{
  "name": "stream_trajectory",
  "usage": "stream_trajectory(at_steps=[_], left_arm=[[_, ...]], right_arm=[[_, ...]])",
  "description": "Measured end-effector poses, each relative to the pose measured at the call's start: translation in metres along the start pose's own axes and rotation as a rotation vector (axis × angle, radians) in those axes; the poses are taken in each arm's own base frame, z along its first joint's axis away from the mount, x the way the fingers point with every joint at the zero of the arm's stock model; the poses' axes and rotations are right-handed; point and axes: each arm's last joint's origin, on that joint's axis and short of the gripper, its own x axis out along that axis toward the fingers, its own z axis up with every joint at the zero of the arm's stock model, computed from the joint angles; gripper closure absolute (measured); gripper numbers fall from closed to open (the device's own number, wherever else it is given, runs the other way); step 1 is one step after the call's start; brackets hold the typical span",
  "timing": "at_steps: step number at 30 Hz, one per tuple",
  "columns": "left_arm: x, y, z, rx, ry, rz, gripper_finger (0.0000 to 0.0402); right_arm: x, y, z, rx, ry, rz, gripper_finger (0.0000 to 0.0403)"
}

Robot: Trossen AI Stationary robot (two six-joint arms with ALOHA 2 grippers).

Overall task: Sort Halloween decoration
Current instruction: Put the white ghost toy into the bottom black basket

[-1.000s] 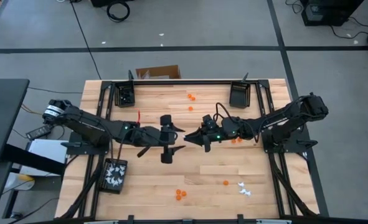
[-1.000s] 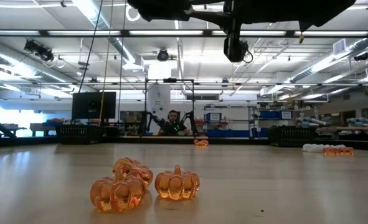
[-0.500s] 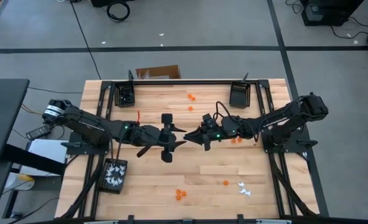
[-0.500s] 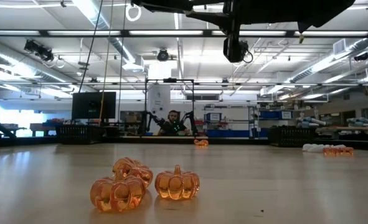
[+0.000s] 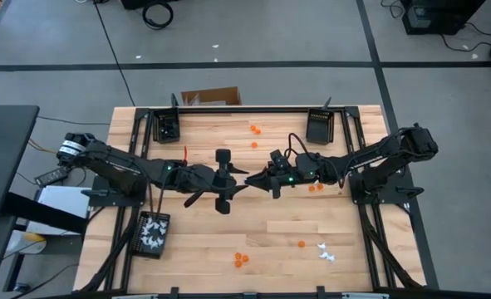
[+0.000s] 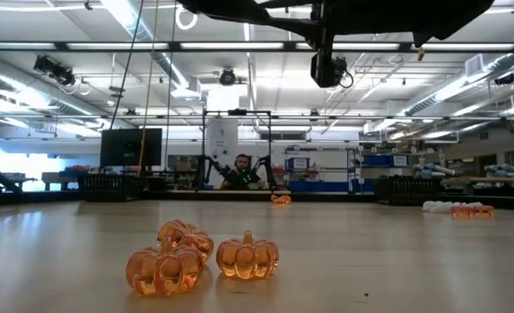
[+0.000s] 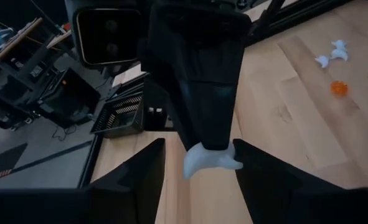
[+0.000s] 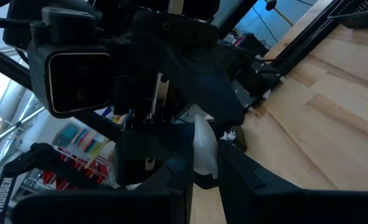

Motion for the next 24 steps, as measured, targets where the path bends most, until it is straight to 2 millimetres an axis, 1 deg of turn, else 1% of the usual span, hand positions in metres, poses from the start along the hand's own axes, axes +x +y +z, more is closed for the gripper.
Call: stream_trajectory(at_steps=[9, 24], left_arm=[[0.0, 0.0002, 0.0006, 0.034, -0.006, 0.002, 0.0208], [0.0, 0.0002, 0.0006, 0.035, -0.006, 0.002, 0.0208]], right_arm=[[0.0, 0.0001, 0.0001, 0.001, -0.001, 0.001, 0.0341], [0.0, 0.0001, 0.0001, 0.005, -0.001, 0.001, 0.0341]])
